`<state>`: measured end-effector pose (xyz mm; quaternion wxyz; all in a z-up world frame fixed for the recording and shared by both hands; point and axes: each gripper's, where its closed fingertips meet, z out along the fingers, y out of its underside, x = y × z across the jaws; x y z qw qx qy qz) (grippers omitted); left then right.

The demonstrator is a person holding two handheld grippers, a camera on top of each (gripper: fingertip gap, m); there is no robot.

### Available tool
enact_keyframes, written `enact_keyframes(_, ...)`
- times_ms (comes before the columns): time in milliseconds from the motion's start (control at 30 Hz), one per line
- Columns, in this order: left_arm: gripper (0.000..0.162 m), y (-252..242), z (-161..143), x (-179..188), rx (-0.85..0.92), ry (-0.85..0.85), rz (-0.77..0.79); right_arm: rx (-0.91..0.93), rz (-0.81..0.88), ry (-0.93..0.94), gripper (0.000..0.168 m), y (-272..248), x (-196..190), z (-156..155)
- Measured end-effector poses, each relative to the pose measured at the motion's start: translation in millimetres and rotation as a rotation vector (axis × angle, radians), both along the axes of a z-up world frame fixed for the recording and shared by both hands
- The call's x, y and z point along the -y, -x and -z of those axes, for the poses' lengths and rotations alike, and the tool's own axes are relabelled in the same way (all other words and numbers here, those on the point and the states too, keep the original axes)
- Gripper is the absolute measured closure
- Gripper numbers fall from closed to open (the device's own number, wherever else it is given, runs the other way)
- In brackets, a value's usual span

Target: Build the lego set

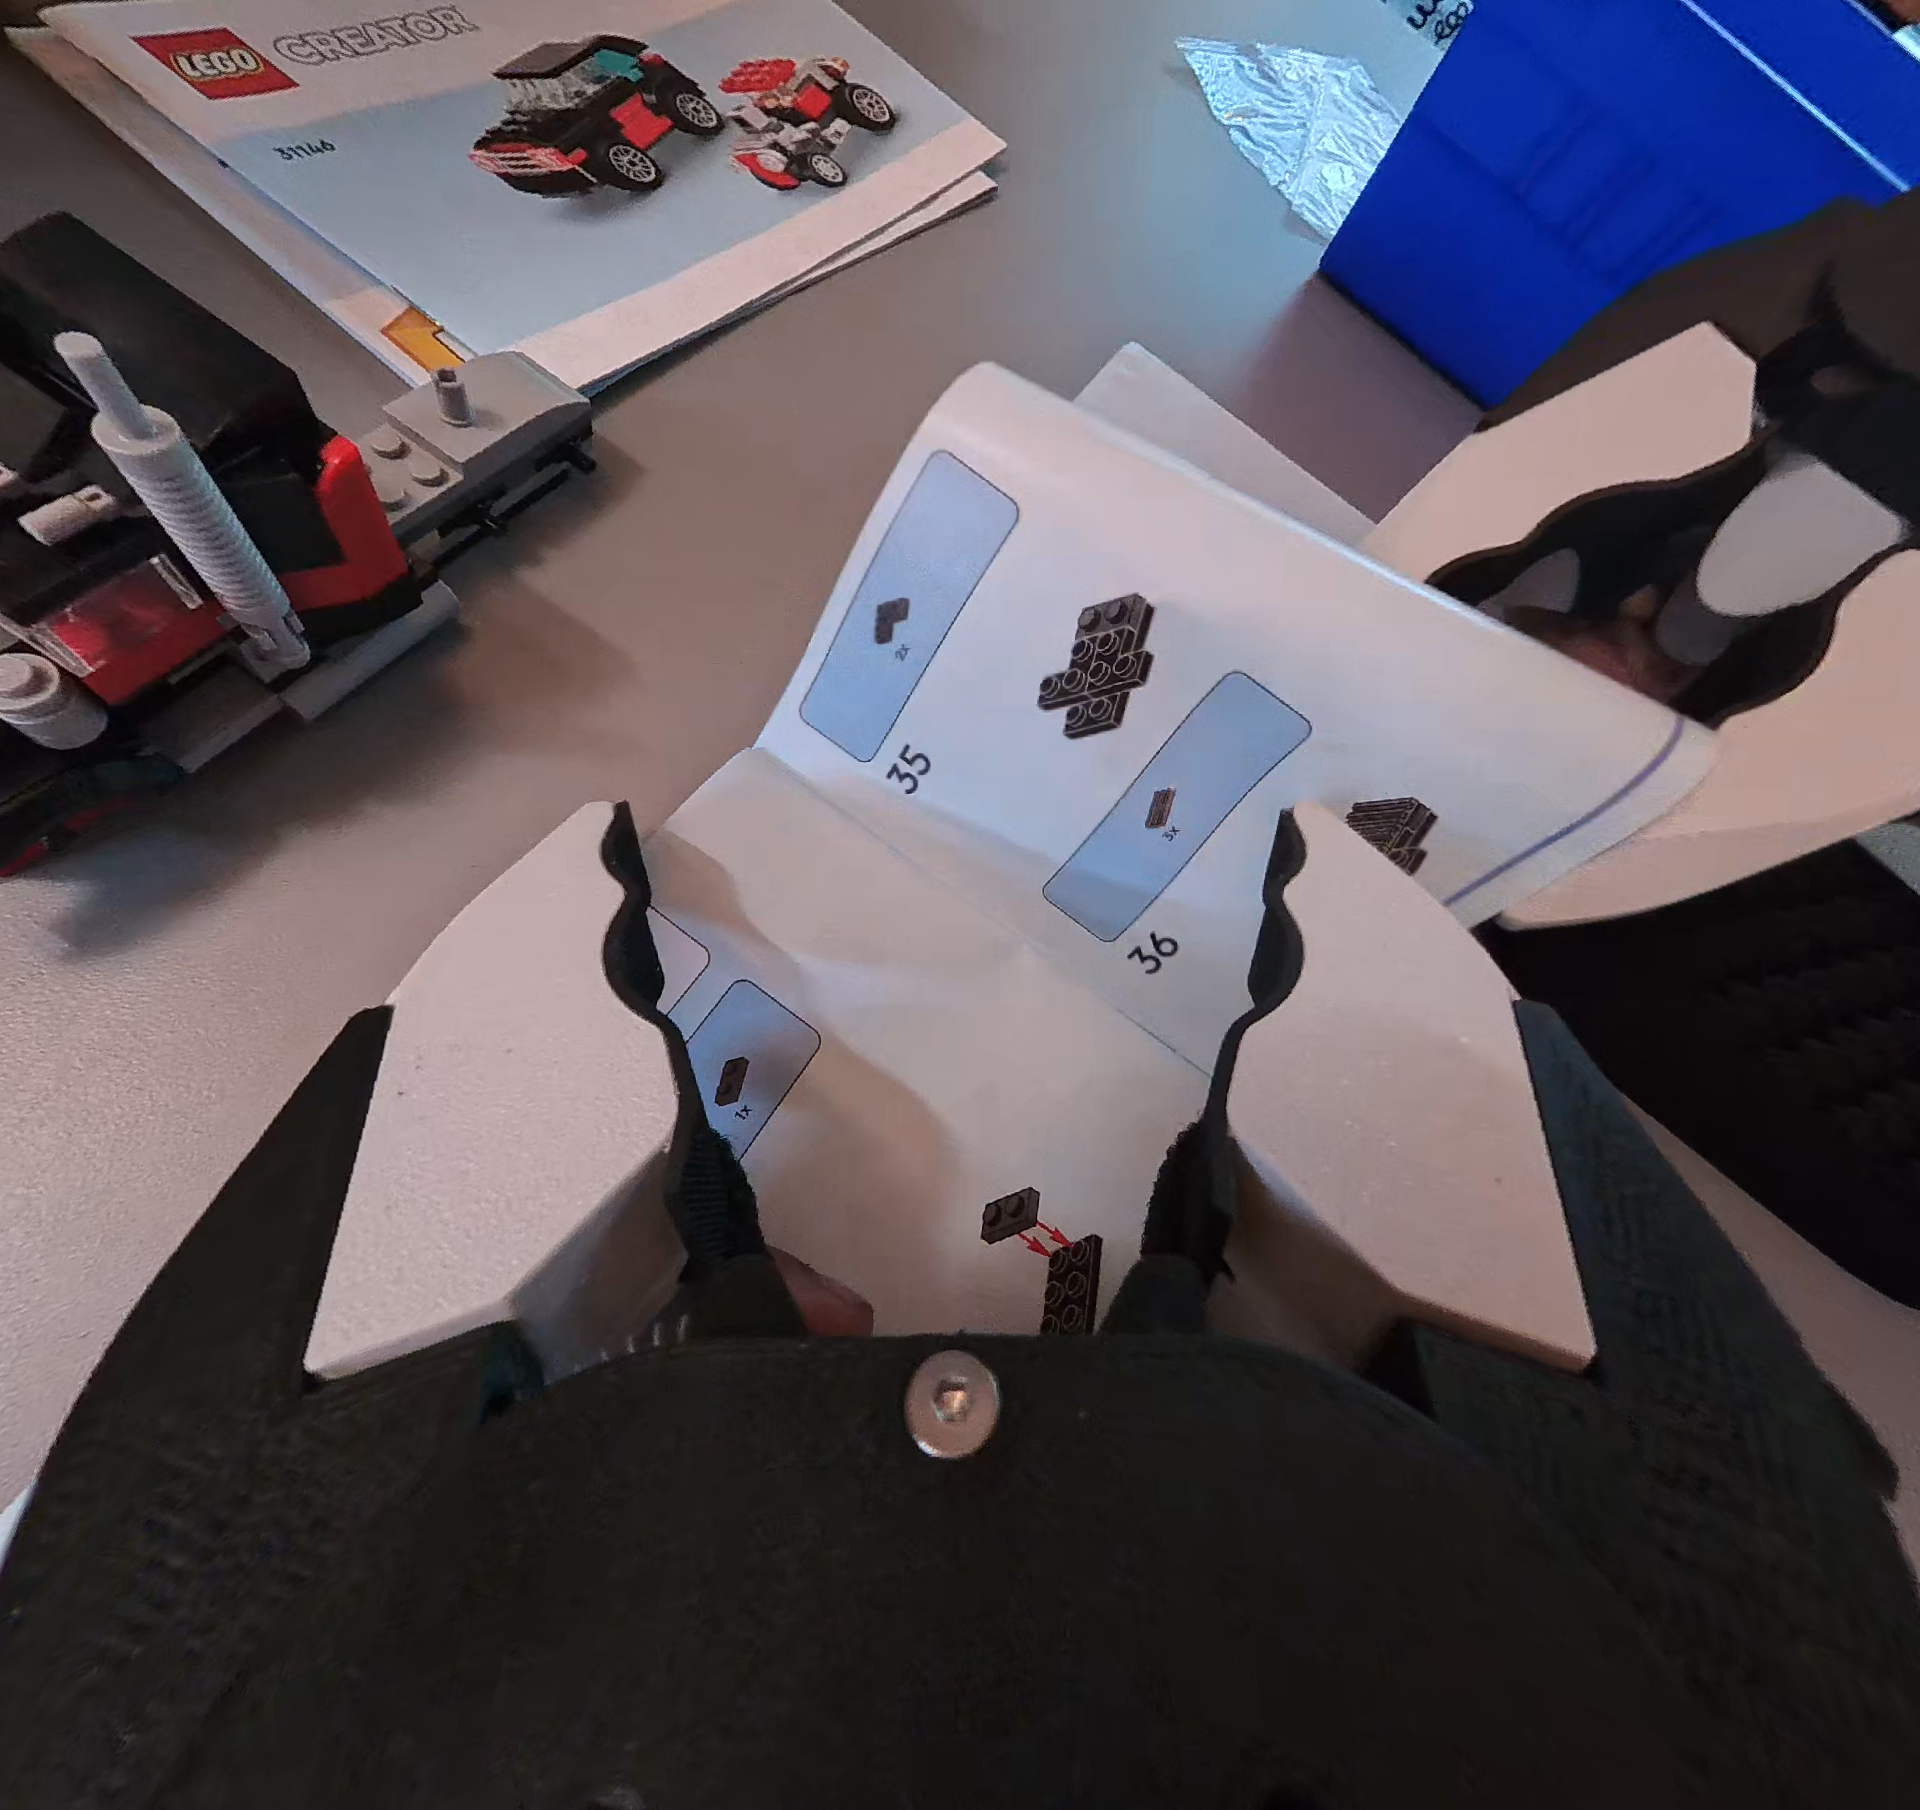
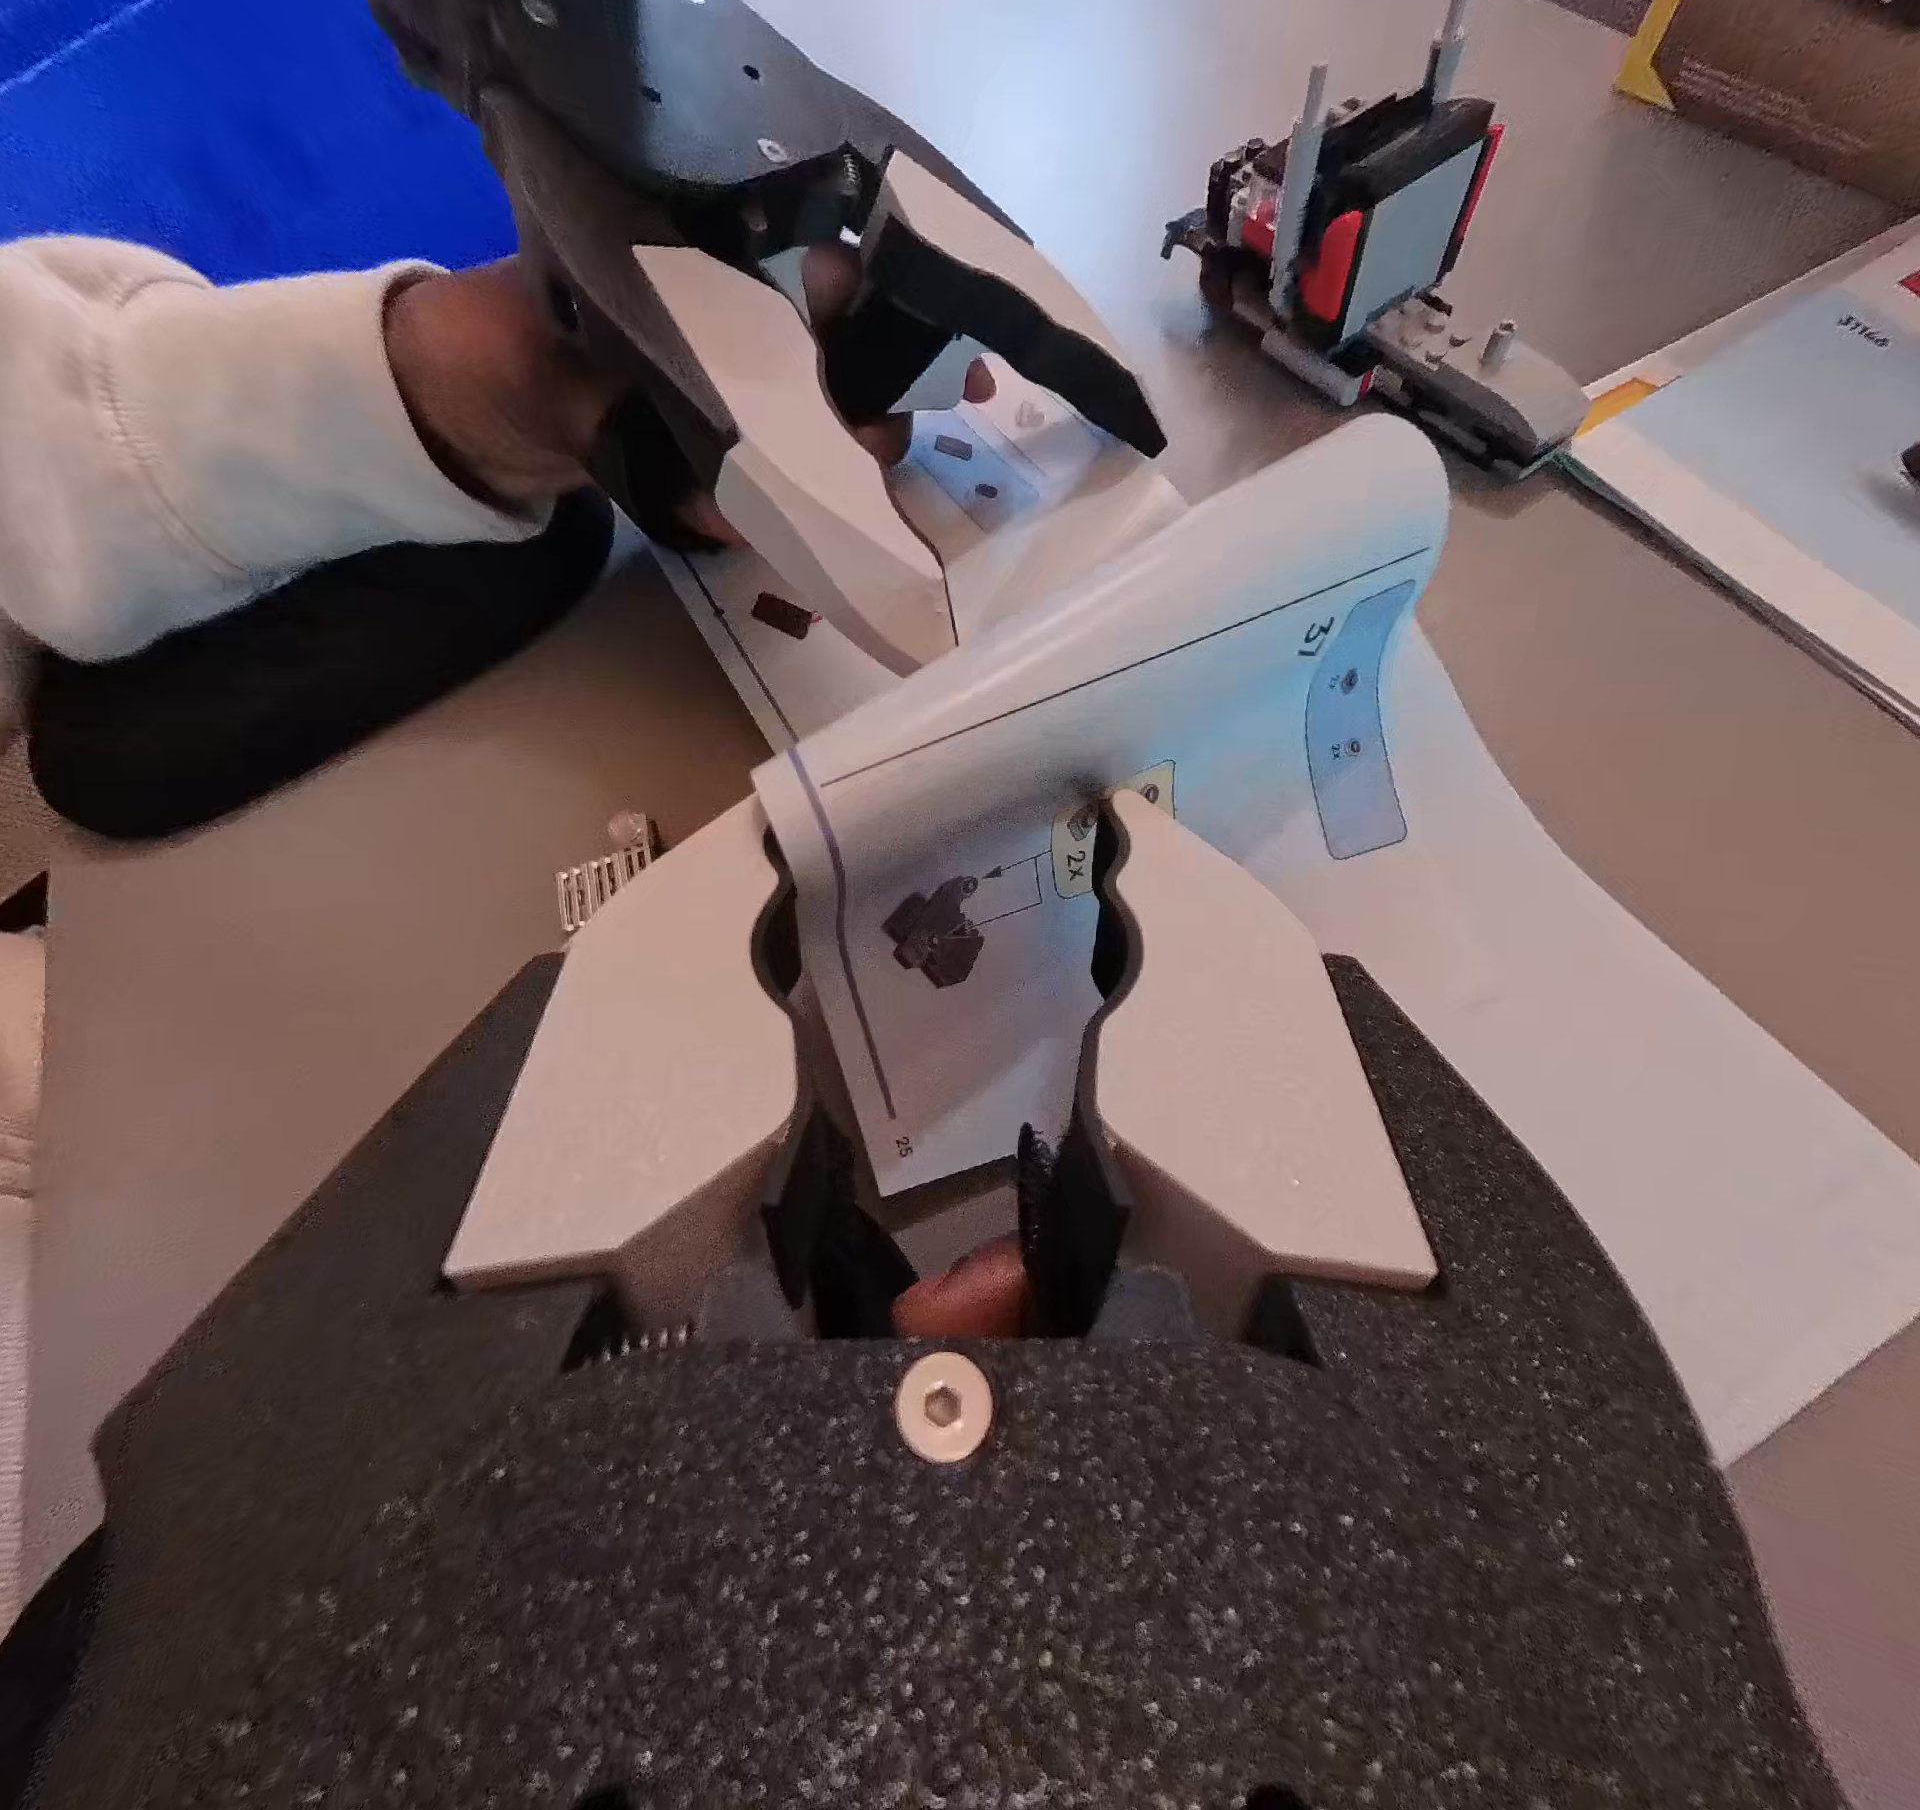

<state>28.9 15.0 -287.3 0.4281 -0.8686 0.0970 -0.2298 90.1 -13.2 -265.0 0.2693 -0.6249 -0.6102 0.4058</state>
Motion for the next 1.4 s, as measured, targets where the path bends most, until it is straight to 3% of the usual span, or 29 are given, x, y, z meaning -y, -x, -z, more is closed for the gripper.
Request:
enact_keyframes(200,0.052,-1,-11,2,0.067,-0.055,0.024,0.022,-0.048,-0.168,0.129,5,1,-2)
enact_keyframes(367,0.052,12,-62,18,0.180,-0.253,0.026,-0.097,-0.061,-0.523,0.126,25,6,-29)
enact_keyframes(500,0.064,31,-100,37,0.100,-0.354,-0.032,-0.176,-0.126,-0.717,0.129,46,24,-44)
enact_keyframes(567,0.076,36,-100,43,0.015,-0.340,-0.051,-0.171,-0.176,-0.675,0.134,55,34,-39)
enact_keyframes(667,0.086,39,-74,44,-0.136,-0.234,-0.041,-0.139,-0.199,-0.580,0.140,63,35,-26)
enact_keyframes(733,0.087,43,-60,41,-0.213,-0.191,-0.055,-0.138,-0.204,-0.538,0.140,66,36,-25)
enact_keyframes(867,0.088,37,-54,40,-0.208,-0.175,-0.050,-0.148,-0.244,-0.546,0.134,69,43,-27)
enact_keyframes(1067,0.092,52,-5,54,-0.337,0.041,-0.054,-0.174,-0.101,-0.397,0.127,48,13,-44)
enact_keyframes(1233,0.092,60,8,59,-0.423,0.085,-0.070,0.066,-0.056,-0.142,0.135,16,-11,-3)
enact_keyframes(1400,0.093,71,2,64,-0.402,0.085,-0.129,0.175,-0.162,-0.168,0.136,15,-8,25)
